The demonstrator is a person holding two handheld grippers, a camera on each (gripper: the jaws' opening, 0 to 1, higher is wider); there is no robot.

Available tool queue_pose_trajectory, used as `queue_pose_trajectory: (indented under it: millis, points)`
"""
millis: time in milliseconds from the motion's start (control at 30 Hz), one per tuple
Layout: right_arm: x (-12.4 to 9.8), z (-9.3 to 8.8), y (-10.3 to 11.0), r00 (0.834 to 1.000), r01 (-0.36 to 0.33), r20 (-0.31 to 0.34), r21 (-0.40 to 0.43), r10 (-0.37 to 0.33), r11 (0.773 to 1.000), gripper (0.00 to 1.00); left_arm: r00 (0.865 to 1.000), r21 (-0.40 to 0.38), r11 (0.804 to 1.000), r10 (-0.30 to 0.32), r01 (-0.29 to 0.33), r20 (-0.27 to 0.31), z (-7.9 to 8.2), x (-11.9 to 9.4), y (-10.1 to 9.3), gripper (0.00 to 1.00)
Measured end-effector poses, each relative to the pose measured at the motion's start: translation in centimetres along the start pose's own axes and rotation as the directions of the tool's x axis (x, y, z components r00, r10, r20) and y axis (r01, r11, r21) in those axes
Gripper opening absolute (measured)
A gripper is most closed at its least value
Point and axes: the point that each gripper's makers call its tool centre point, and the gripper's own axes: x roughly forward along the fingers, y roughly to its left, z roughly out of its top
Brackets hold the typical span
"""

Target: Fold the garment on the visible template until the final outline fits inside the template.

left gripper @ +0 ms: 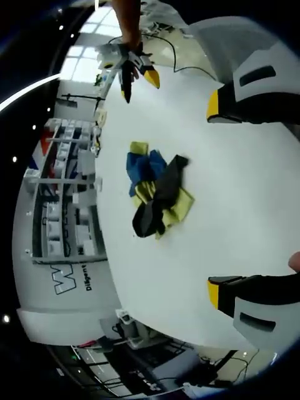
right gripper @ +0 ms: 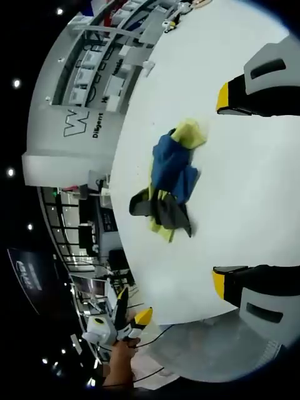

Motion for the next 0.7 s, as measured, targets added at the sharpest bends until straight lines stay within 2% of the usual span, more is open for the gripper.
queue_pose_trajectory:
  millis: [267,467,700]
  points:
    - [0.1,-0.2,-0.1,1.0,-0.001,0.002,0.008,0.001,1.0,0.98,0.999,0.046,0.999,-0.025,0.026,-0.021,-0.5,0.1,-1.0,0.98]
    - [0.1,-0.3,0.0,1.0,-0.003,-0.005,0.003,0.003,1.0,0.99,0.999,0.032,0.999,-0.024,0.025,-0.039,-1.3,0.1,-0.7,0.98]
    - [0.5,-0.4,0.1,1.0,-0.009,-0.01,0.014,0.01,1.0,0.98,0.999,0.029,0.999,-0.028,0.029,-0.04,-1.4,0.0,-0.7,0.98]
